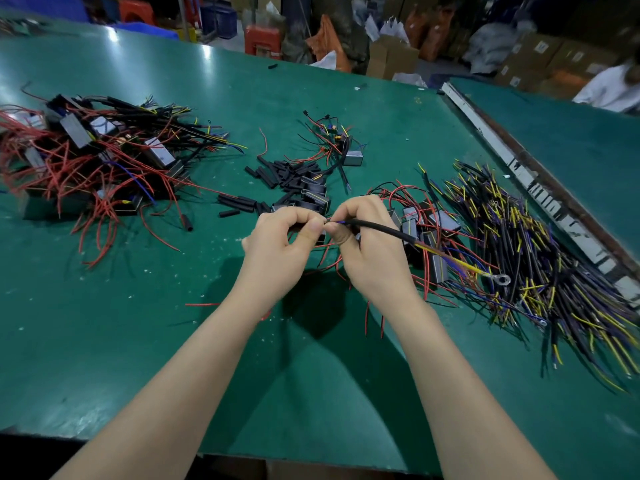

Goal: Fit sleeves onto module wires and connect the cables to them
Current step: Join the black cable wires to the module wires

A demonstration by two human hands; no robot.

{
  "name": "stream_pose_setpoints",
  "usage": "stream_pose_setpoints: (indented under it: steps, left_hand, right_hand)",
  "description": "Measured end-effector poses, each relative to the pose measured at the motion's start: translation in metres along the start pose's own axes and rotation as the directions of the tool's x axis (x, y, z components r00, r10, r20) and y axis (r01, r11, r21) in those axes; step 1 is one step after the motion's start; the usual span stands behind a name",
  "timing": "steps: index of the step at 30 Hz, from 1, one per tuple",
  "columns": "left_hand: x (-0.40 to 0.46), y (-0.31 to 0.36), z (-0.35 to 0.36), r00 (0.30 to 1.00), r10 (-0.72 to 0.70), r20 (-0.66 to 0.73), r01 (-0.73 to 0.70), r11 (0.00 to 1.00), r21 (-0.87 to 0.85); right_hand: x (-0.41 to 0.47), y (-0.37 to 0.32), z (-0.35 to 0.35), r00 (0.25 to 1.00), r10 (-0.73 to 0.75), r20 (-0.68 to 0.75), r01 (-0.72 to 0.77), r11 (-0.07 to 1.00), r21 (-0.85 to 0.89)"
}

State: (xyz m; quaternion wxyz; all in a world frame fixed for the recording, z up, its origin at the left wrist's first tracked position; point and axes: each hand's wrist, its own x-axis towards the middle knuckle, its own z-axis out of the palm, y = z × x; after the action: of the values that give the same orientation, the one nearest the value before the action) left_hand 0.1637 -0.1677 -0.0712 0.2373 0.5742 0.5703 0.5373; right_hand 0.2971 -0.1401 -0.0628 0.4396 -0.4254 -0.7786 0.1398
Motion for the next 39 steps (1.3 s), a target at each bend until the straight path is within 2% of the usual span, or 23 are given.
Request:
stream_pose_setpoints:
  steps: [4, 6, 8, 10, 14, 17, 20, 24, 27, 29, 35, 39]
  left_hand:
    - [0.002, -0.003, 0.0, 0.999, -0.026, 0.032, 0.03, 0.991, -0.132]
    - [0.002, -0.003, 0.0, 0.999, -0.02, 0.032, 0.024, 0.992, -0.128]
    - [0.001, -0.003, 0.0, 1.0, 0.024, 0.013, -0.023, 1.0, -0.021]
    - [0.002, -0.003, -0.002, 0.992, 0.126, -0.022, -0.123, 0.985, 0.12]
    - [0.004, -0.007, -0.007, 0.925, 0.38, -0.004, -0.364, 0.889, 0.279]
    - [0.005, -0.009, -0.007, 0.893, 0.45, -0.022, -0.415, 0.839, 0.352]
    - [0.003, -0.009, -0.005, 0.874, 0.483, -0.06, -0.437, 0.832, 0.342]
    - [0.003, -0.006, -0.005, 0.914, 0.403, -0.052, -0.383, 0.897, 0.219]
    - [0.007, -0.009, -0.014, 0.961, 0.268, 0.067, -0.276, 0.942, 0.193]
    - [0.01, -0.014, -0.02, 0.965, 0.219, 0.142, -0.247, 0.942, 0.227]
    - [0.012, -0.016, -0.022, 0.97, 0.218, 0.107, -0.237, 0.946, 0.222]
    - [0.012, -0.015, -0.019, 0.966, 0.24, 0.1, -0.258, 0.932, 0.255]
  right_hand:
    - [0.003, 0.004, -0.005, 0.999, -0.025, 0.021, 0.024, 0.999, 0.042]
    - [0.002, 0.006, -0.006, 0.998, -0.064, -0.004, 0.064, 0.996, 0.06]
    - [0.001, 0.007, -0.006, 0.995, -0.093, -0.038, 0.094, 0.994, 0.046]
    - [0.002, 0.008, -0.007, 0.995, -0.088, -0.05, 0.089, 0.996, 0.026]
    - [0.003, 0.01, -0.009, 1.0, -0.011, -0.011, 0.011, 0.998, 0.063]
    - [0.003, 0.01, -0.009, 1.0, -0.008, 0.012, 0.007, 0.996, 0.088]
    - [0.002, 0.008, -0.009, 0.997, -0.08, -0.021, 0.08, 0.996, 0.038]
    - [0.001, 0.007, -0.007, 0.984, -0.156, -0.082, 0.157, 0.988, 0.006]
    - [0.002, 0.008, -0.007, 0.978, -0.148, -0.144, 0.149, 0.989, -0.003]
    - [0.003, 0.01, -0.007, 0.98, -0.112, -0.166, 0.116, 0.993, 0.016]
    - [0.005, 0.01, -0.007, 0.996, 0.092, -0.018, -0.085, 0.967, 0.24]
    - [0.006, 0.007, -0.01, 0.993, 0.114, 0.029, -0.117, 0.931, 0.345]
